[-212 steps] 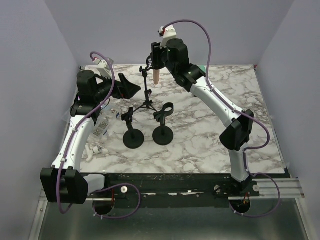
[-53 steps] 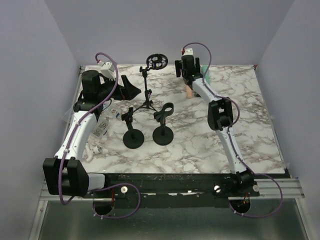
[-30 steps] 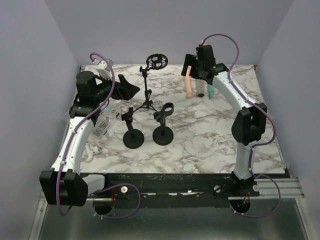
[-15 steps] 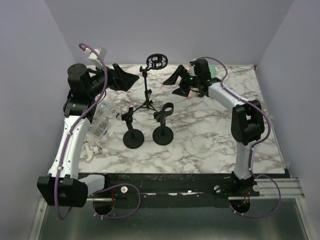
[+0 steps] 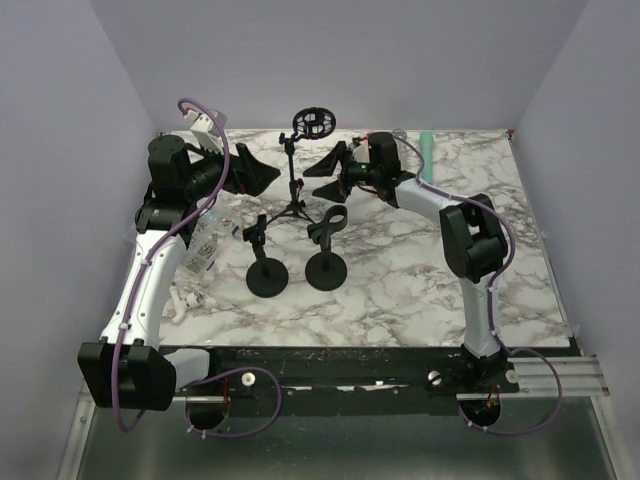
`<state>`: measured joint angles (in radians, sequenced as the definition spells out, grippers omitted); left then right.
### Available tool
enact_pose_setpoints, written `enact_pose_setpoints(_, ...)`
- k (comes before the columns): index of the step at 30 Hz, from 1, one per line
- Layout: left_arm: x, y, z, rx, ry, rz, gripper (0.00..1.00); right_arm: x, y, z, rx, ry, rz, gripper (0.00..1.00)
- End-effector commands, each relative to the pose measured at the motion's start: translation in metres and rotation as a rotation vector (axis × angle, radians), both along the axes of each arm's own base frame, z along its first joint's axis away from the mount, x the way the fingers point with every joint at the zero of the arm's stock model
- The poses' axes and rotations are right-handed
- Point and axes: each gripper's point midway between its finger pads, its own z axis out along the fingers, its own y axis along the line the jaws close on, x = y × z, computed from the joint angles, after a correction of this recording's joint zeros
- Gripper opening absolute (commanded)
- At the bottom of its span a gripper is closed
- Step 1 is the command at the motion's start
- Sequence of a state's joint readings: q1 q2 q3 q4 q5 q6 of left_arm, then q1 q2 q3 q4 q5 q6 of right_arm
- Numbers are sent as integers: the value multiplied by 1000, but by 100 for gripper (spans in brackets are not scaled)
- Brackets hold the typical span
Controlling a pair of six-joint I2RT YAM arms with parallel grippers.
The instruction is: Remove the microphone from the stand
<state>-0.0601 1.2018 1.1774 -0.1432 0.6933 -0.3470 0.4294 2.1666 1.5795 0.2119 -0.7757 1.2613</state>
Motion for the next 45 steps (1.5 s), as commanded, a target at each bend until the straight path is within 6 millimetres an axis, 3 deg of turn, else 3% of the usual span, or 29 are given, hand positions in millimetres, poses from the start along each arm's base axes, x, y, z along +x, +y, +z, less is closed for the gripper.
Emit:
enact_pose_setpoints(1, -10, -1, 8, 11, -52, -18, 98, -8, 12, -5, 50, 22, 63, 77)
enact_pose_setpoints(11, -9, 1, 5, 17, -47, -5, 98, 1, 20, -20, 63, 20, 81, 57)
enact_pose_setpoints(23, -11, 2, 7, 20, -54, 3, 98, 11, 14, -26, -45, 159, -114, 62)
enact_pose_setpoints(28, -12, 2, 7, 18, -55, 4, 98, 11, 22, -14, -90, 135, -155, 66)
enact_pose_setpoints(45, -16, 2, 13, 13, -71, 1, 98, 21, 21, 15, -187, 95, -319, 71)
